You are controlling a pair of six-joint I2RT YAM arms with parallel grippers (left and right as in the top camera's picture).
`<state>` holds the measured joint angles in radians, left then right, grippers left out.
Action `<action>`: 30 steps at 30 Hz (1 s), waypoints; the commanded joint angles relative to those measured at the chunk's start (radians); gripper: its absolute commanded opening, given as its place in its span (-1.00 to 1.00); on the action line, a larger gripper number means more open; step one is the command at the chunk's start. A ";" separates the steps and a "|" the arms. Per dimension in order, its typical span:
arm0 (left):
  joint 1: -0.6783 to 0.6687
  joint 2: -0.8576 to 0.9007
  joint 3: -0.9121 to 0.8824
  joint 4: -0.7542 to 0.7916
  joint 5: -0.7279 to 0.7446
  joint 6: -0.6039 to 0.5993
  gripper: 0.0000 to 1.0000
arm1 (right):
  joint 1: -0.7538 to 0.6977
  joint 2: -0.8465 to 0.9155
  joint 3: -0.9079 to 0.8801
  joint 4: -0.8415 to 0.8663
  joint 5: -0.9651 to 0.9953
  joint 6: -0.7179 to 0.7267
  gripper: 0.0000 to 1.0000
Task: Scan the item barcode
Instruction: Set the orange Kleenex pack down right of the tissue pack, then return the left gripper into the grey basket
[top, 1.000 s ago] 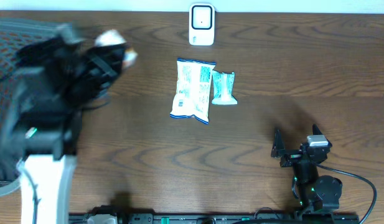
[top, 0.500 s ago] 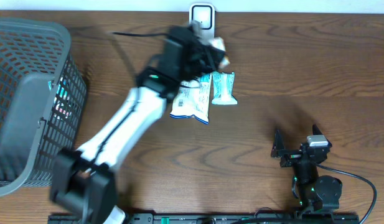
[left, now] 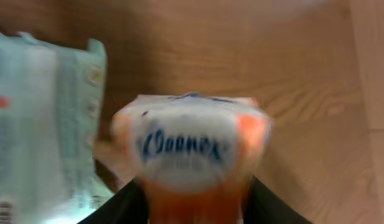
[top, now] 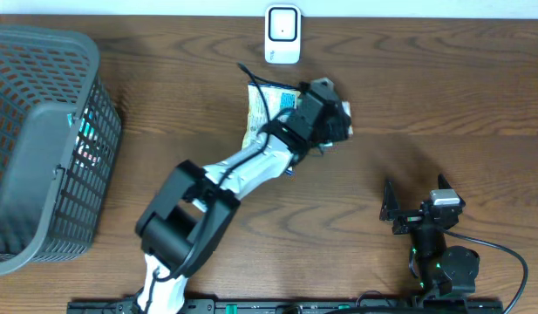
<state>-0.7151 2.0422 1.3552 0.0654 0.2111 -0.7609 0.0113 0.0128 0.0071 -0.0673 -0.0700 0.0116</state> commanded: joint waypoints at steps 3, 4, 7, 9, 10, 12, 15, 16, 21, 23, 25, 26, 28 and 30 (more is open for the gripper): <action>-0.003 0.010 0.019 0.015 -0.044 0.004 0.16 | -0.005 -0.005 -0.001 -0.004 0.008 0.010 0.99; -0.003 0.010 0.019 0.015 -0.044 0.004 0.28 | -0.005 -0.005 -0.001 -0.004 0.008 0.010 0.98; -0.005 0.010 0.019 0.015 -0.043 0.004 0.54 | -0.005 -0.005 -0.001 -0.004 0.008 0.010 0.98; -0.003 0.008 0.019 0.015 -0.042 0.004 0.54 | -0.005 -0.005 -0.001 -0.004 0.008 0.010 0.99; 0.003 0.003 0.020 0.015 -0.039 0.005 0.54 | -0.005 -0.005 -0.001 -0.004 0.008 0.010 0.98; 0.017 -0.013 0.020 0.014 -0.027 0.005 0.54 | -0.005 -0.005 -0.001 -0.004 0.008 0.010 0.99; 0.061 -0.080 0.020 0.003 0.036 0.073 0.54 | -0.005 -0.005 -0.001 -0.004 0.008 0.010 0.99; 0.072 -0.099 0.020 -0.005 0.045 0.086 0.54 | -0.005 -0.005 -0.001 -0.004 0.008 0.010 0.99; 0.164 -0.286 0.020 -0.137 0.077 0.157 0.54 | -0.005 -0.005 -0.001 -0.004 0.008 0.010 0.99; 0.204 -0.373 0.020 -0.215 0.077 0.197 0.54 | -0.005 -0.005 -0.001 -0.004 0.008 0.010 0.99; 0.245 -0.459 0.020 -0.293 0.077 0.235 0.54 | -0.005 -0.005 -0.001 -0.004 0.008 0.010 0.99; 0.266 -0.504 0.020 -0.332 0.077 0.246 0.54 | -0.005 -0.005 -0.001 -0.004 0.008 0.010 0.99; 0.315 -0.593 0.020 -0.400 0.076 0.266 0.54 | -0.005 -0.005 -0.001 -0.004 0.008 0.010 0.98; 0.373 -0.680 0.020 -0.453 0.074 0.283 0.54 | -0.005 -0.005 -0.001 -0.004 0.008 0.010 0.99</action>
<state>-0.3981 1.4498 1.3563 -0.3504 0.2768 -0.5465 0.0113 0.0124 0.0071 -0.0673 -0.0696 0.0116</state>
